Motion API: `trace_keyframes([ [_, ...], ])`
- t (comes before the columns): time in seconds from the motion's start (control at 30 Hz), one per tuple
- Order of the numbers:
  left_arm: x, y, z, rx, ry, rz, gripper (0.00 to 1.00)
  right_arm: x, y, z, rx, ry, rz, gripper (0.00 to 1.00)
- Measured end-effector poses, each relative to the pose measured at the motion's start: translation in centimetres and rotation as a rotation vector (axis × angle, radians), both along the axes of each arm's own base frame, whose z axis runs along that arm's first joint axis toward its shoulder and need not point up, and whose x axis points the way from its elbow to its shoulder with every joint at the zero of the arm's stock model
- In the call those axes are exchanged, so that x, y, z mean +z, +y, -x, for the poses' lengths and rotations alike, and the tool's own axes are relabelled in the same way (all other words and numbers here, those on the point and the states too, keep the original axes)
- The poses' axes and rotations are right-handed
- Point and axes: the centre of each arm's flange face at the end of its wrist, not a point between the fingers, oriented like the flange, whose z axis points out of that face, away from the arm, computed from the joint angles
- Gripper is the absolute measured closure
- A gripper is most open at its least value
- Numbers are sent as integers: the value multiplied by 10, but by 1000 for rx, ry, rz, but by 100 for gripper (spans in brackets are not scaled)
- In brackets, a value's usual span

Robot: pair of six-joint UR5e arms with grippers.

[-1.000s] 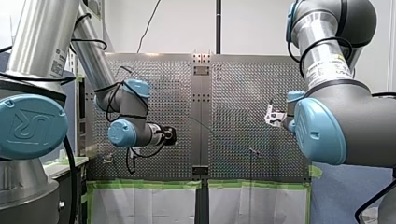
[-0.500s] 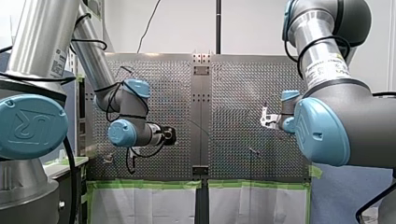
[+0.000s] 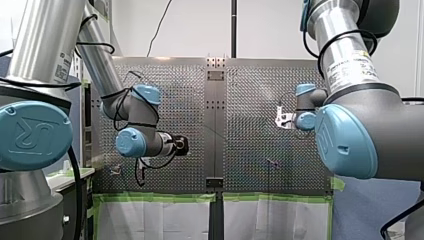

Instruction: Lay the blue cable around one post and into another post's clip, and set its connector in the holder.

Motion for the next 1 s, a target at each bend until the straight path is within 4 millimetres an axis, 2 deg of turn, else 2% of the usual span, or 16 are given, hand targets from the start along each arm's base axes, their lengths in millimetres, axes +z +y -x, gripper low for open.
trace_keyframes([
  [0.17,0,0,0,0,0,1,0,28,8,3,-43,24,3,100],
  [0.6,0,0,0,0,2,-1,0,62,38,7,-77,53,-43,100],
  [1.0,-1,1,0,3,5,-4,0,111,63,17,-90,61,-57,100],
])
